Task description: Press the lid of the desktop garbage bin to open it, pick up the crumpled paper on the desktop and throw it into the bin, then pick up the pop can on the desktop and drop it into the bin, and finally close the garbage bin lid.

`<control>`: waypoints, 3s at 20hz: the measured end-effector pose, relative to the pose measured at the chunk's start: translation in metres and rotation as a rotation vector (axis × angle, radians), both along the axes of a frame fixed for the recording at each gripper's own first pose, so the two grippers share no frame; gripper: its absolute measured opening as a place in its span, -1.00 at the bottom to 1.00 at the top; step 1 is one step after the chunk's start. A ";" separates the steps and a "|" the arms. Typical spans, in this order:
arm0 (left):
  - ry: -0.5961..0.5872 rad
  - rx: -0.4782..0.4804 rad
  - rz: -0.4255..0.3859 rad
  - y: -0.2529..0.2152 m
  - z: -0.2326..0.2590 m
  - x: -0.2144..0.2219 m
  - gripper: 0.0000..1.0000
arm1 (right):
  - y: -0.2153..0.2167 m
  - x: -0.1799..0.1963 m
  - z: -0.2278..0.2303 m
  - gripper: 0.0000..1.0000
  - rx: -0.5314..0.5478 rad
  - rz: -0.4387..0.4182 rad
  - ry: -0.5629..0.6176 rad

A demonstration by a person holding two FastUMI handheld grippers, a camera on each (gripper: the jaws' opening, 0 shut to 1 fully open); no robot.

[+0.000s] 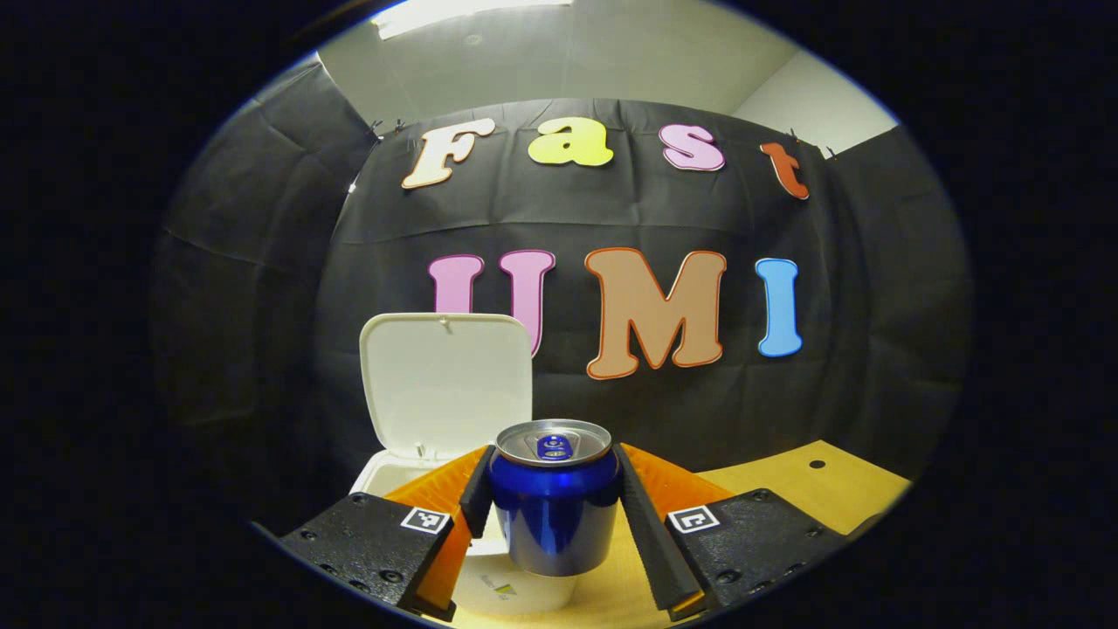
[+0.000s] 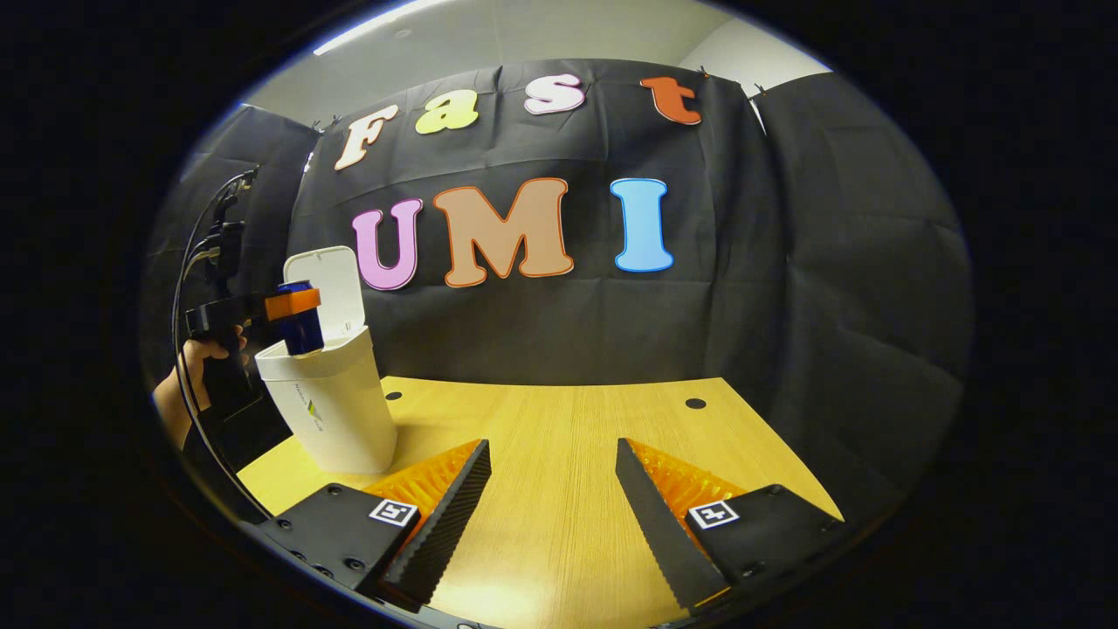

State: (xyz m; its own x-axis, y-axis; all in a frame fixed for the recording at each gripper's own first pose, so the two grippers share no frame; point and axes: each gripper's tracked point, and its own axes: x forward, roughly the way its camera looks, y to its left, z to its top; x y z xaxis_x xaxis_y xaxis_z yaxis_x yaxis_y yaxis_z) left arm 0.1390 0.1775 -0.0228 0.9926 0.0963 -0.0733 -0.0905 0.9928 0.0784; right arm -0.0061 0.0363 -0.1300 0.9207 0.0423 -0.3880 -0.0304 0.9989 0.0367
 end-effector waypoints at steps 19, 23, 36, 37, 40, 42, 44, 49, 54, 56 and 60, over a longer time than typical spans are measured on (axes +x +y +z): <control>0.078 0.000 -0.006 0.064 -0.062 0.064 0.53 | 0.043 -0.012 0.001 0.94 -0.059 -0.081 0.008; 0.170 -0.007 0.006 0.074 -0.098 0.071 0.53 | 0.049 -0.010 0.001 0.94 -0.072 -0.076 0.011; 0.104 0.034 0.067 0.045 -0.051 0.037 0.93 | 0.037 0.018 0.007 0.94 -0.043 0.048 -0.018; 0.090 0.039 0.079 0.041 -0.041 0.030 0.94 | 0.033 0.023 0.009 0.93 -0.029 0.066 -0.023; 0.031 0.057 0.120 0.028 0.002 0.012 0.99 | 0.020 0.035 0.017 0.93 0.012 0.119 -0.043; 0.004 0.069 0.147 0.023 0.026 0.002 0.99 | 0.012 0.040 0.022 1.00 0.024 0.157 -0.067; -0.025 0.069 0.173 0.021 0.049 -0.003 0.90 | 0.002 0.044 0.022 0.94 0.008 0.175 -0.082; -0.050 0.077 0.215 0.030 0.092 0.000 0.91 | -0.010 0.040 0.016 0.93 0.025 0.192 -0.070; -0.035 0.088 0.221 0.051 0.117 0.030 0.89 | -0.010 0.037 0.009 0.93 0.039 0.170 -0.058; -0.006 0.081 0.214 0.058 0.115 0.045 0.90 | -0.008 0.036 0.007 0.93 0.042 0.156 -0.051; 0.015 0.089 0.215 0.081 0.117 0.075 0.89 | -0.001 0.038 0.003 0.94 0.034 0.122 -0.038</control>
